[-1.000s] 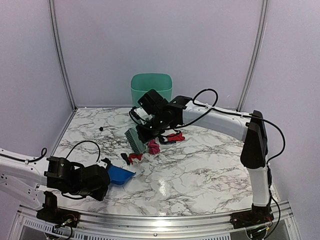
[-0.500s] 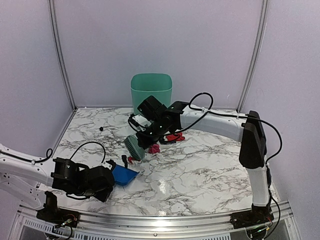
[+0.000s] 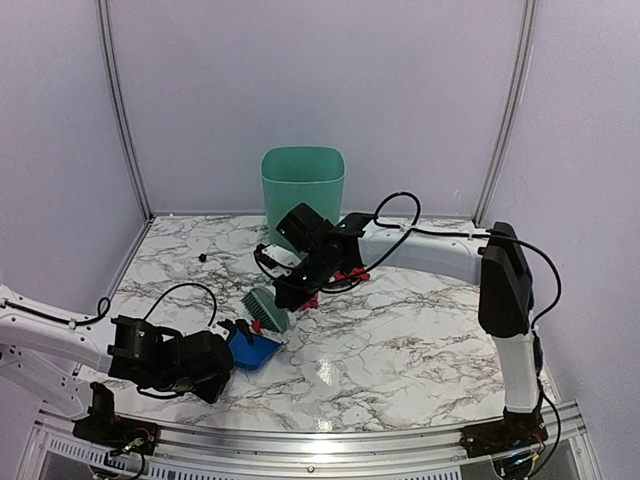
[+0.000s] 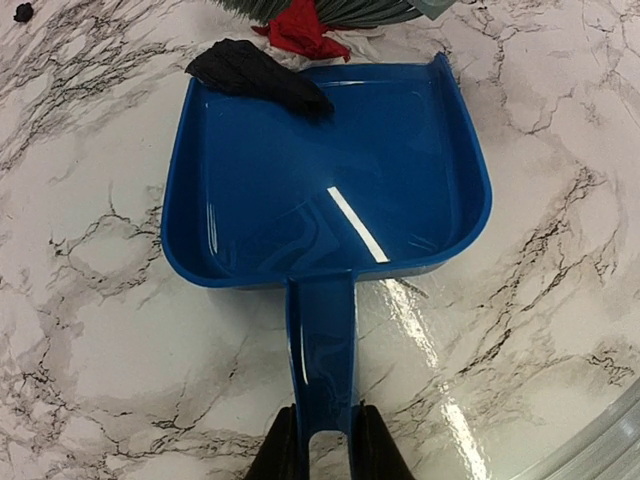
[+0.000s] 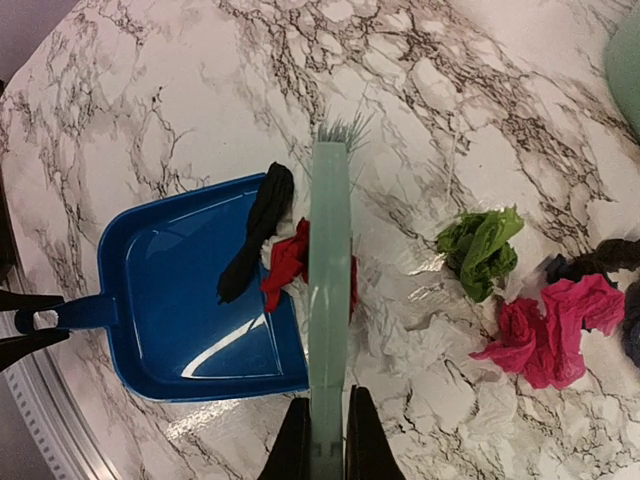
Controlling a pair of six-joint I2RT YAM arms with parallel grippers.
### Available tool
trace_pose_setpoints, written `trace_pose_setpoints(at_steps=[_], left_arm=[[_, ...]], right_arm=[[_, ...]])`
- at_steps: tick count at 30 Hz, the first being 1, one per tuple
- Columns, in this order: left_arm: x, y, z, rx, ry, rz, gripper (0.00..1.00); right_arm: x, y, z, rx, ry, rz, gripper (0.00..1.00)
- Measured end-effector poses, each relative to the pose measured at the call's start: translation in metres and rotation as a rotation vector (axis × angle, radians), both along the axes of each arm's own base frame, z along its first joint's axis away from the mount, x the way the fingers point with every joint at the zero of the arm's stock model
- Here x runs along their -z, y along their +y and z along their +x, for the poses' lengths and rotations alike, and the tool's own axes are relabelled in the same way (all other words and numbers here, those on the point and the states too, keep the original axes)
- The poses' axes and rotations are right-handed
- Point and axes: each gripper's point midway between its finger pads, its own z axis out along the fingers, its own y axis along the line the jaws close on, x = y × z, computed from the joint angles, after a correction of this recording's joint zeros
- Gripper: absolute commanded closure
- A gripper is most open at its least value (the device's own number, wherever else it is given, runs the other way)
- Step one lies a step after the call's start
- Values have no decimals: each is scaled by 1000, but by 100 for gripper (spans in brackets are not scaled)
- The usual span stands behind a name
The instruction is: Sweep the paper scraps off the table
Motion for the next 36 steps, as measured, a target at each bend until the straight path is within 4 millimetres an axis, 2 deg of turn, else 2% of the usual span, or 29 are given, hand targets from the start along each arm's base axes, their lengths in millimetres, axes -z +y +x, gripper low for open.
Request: trace_pose_setpoints(at_steps=[6,15,24,32,36], left_arm=[[1,-3,1,12,-3,-2,100],[6,-4,-1,45,-4,-6,100],[7,-10,0,82,-21,-17,100],[5,-14,1,104,-32,-23,100],[5,-16,0,117,-31,-27,100]], right_arm=[[2,-3,-13,-36,18,15,100],[-7,-13,-35,-71,61,58,100],[-13,-11,-51,-100,120,99,100],[-16,-10,-54,-88,137,107,100],[-33,-14,-51,-56,135,134,100]])
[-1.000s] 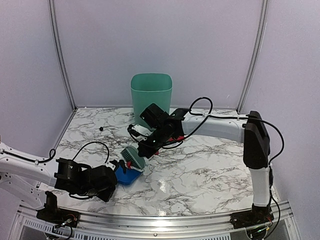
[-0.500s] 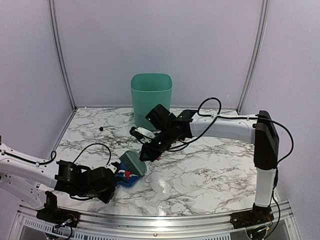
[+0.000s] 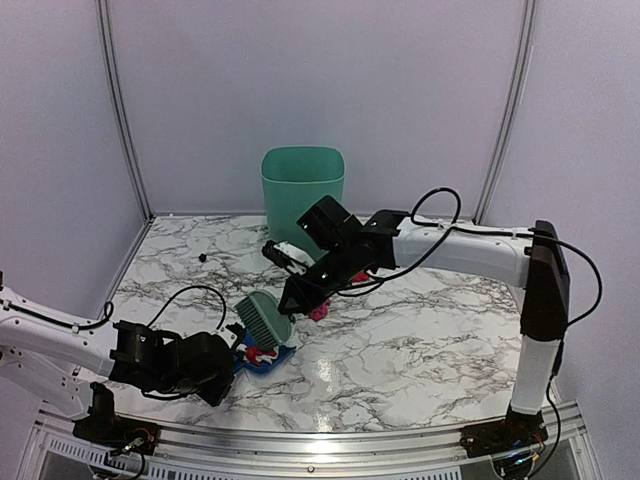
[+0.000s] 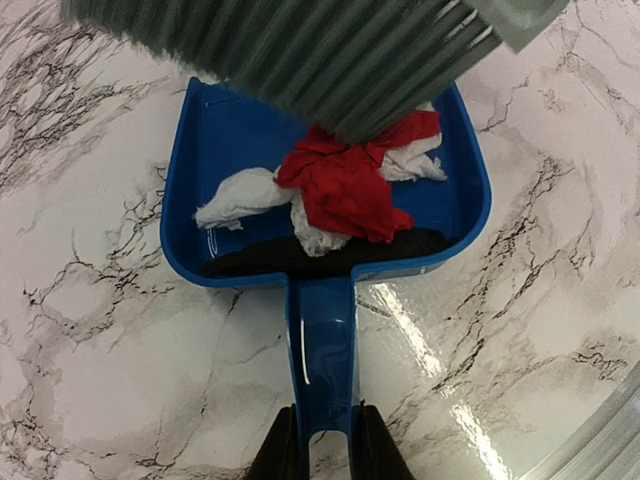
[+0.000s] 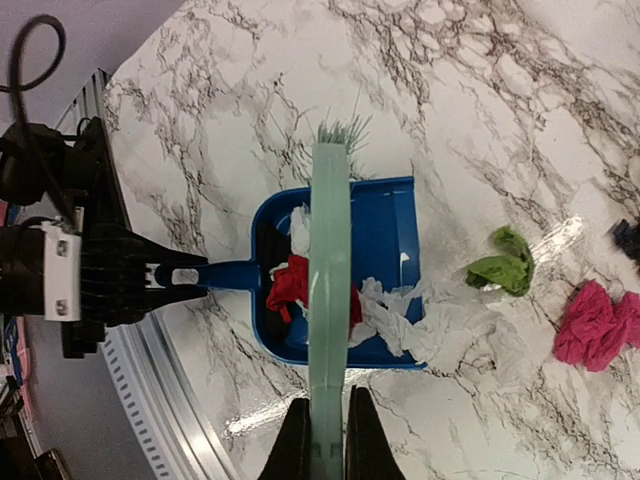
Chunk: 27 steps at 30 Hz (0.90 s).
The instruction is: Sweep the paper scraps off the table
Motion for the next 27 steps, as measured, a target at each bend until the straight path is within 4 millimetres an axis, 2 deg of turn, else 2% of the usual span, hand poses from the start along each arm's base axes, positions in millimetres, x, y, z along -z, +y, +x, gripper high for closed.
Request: trace_pose_setpoints(at_steps=[6,9,11,14,18,27], left_arm=[[4,1,-2,10,4,0,100],[4,1,-2,14,5,-1,100],[3,1,-2,16,4,-2,100],[3,0,-2,17,4,-2,100],[3,1,-2,18,4,-2,100],[4,1,-2,20,3,-1,100]], right_arm=[[-61,-16,12,76,-37,106,100],[-80,-28,24,129,-65,133,100],[-85,-37,34,180,-89,126,100],[-80,-53,48,259,-121,79,100],[-63,-70,57,320,-143,-17,100],[-4,-85,60,350,-125,-226,100]])
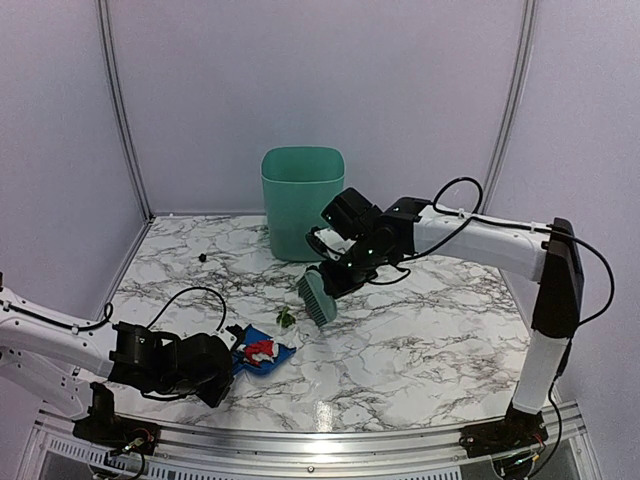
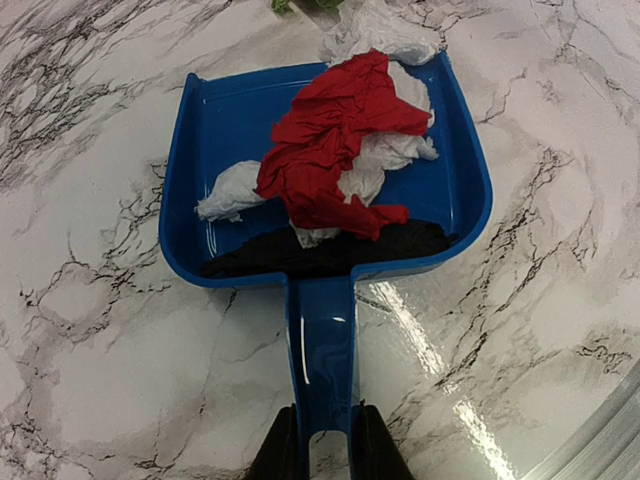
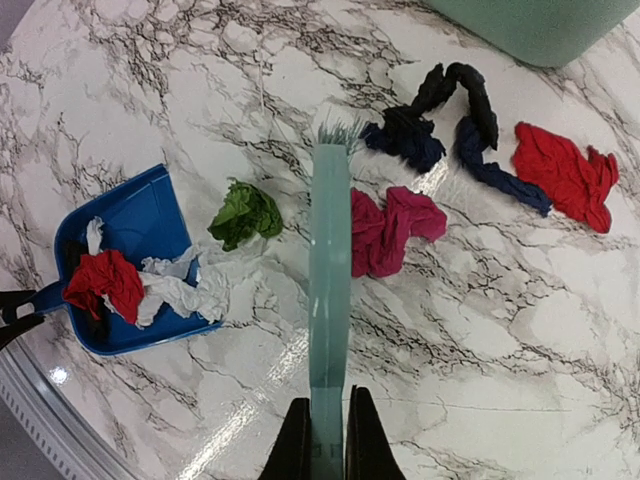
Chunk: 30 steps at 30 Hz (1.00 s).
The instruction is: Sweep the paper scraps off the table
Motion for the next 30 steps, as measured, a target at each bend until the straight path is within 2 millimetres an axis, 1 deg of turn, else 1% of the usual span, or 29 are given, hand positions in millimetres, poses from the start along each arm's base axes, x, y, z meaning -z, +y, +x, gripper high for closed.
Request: trace_pose_setpoints(at_steps=[2,8,18,23,27,30], left_arm=[[0,0,0,0,0,0,100],[0,0,0,0,0,0,100],[0,0,0,1,0,0,100],[0,0,0,5,-1,2,100],[0,0,0,17,-6,8,100],[0,-1,0,28,-9,16,100]], right_arm=[[7,0,-2,-1,8,-21,100],[17,6,-8,-20,19,-39,100],[21,25,-31,-88,35,-19,100],[30,25,-40,-99,51,-12,100],[30,24,-47,-111,59,17,100],[23,28,-52,-127,57,54,100]])
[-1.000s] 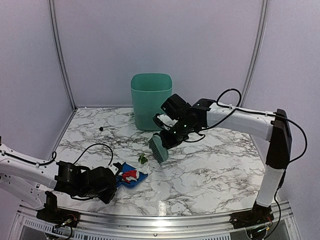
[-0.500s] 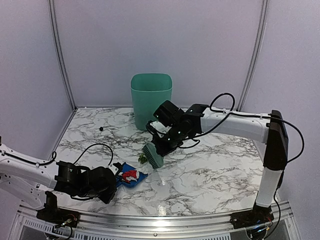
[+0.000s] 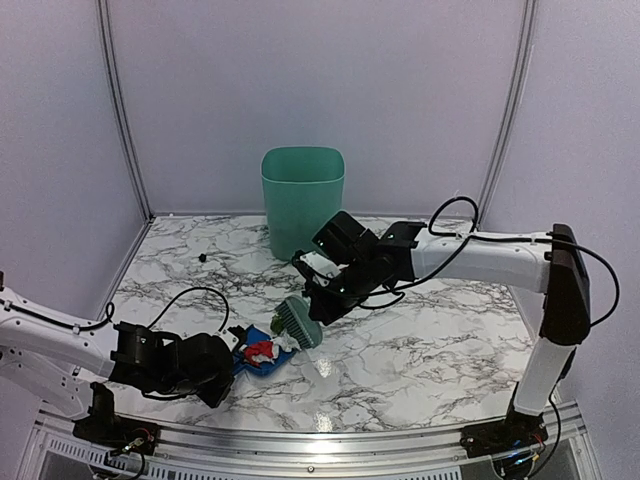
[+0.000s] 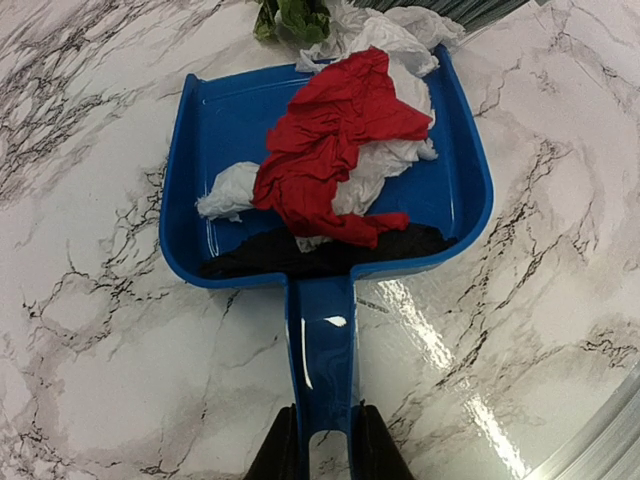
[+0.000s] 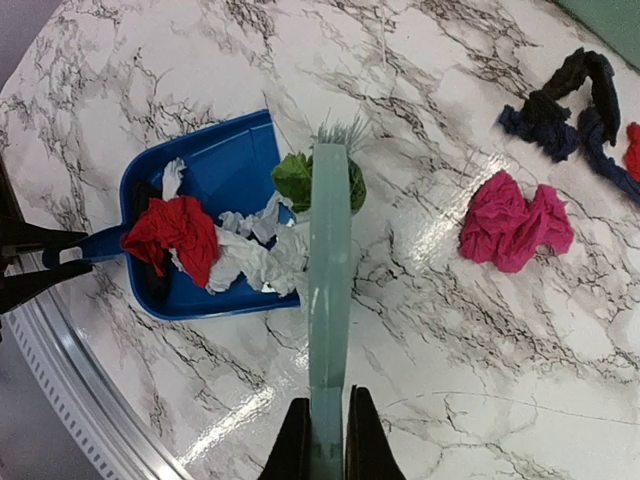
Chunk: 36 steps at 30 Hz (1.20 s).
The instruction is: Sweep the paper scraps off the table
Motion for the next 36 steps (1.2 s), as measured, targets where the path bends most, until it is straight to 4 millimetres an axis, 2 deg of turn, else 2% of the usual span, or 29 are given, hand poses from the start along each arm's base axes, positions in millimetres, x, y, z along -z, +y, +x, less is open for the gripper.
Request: trace_pose_setpoints(at_steps=[4,18,31,36], left_arm=[[1,-4,1,17,-3,15,100],[0,-15,4,53,-18,17,100],[-14,-36,10,97,-51,-5,100],[-17,-38,12,102,-61,-11,100]], right_arm=[[-7,4,-6,-15,2,43,100],[-7,8,-11,-26,20,61,100],[-11,15,-16,-47,30,76,100],[-12,15,-16,-47,29,74,100]])
